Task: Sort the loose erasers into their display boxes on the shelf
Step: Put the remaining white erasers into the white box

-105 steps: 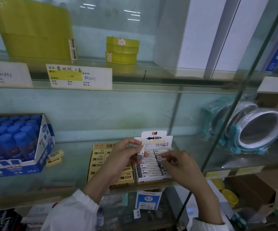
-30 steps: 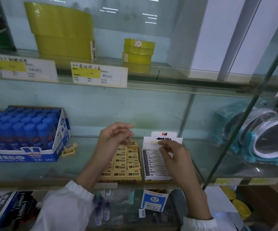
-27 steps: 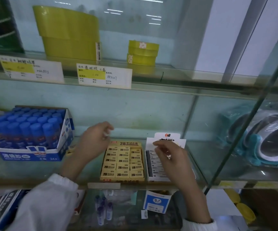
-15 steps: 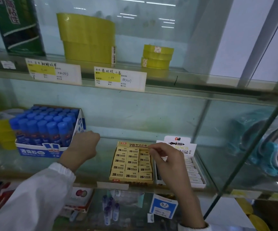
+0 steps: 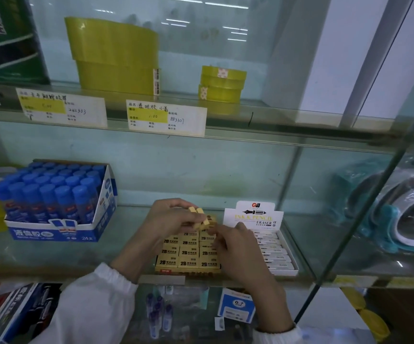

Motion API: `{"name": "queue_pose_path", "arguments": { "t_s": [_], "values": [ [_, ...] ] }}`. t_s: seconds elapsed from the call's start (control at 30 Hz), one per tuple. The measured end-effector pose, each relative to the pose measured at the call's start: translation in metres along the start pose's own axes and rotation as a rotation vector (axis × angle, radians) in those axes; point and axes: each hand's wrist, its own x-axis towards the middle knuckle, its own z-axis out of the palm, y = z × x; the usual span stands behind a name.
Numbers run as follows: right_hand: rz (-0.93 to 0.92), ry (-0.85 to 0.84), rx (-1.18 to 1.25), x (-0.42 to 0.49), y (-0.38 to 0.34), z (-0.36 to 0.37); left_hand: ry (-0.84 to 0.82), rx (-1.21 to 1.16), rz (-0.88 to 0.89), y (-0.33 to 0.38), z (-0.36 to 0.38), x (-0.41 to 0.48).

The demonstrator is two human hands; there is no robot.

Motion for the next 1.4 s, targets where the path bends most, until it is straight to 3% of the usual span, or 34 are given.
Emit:
{"name": "queue_pose_path", "arguments": {
  "t_s": [0.17,0.27,0.43,0.7,1.03,1.2,1.4],
  "values": [
    [0.035,0.146,0.285,0.005,0.004,0.009,-0.03,-0.036,-0.052,-0.011,0.006,0.007],
    [0.081,0.146,0.55,0.007,0.003,0.006,-0.106,-0.017,-0.063,-0.012,0.008,0.008],
    [0.17,0.2,0.743,0.01,0.01,0.003,-0.162,-0.07,-0.069,-0.018,-0.002,0.015],
    [0.289,0.112,1.038,0.007,0.01,-0.005,-0.117,0.131,0.104,-0.017,-0.001,0.02],
    [0.27,0.177,0.757,0.009,0.019,0.0,-0.139,0.004,0.122,-0.022,-0.006,0.025],
    [0.208,0.09,0.633,0.015,0.015,0.002,-0.071,-0.154,0.03,-0.023,-0.01,0.029],
    [0.085,0.017,0.294,0.022,0.008,0.011,-0.073,-0.209,0.005,-0.022,-0.013,0.026]
  ]
}}
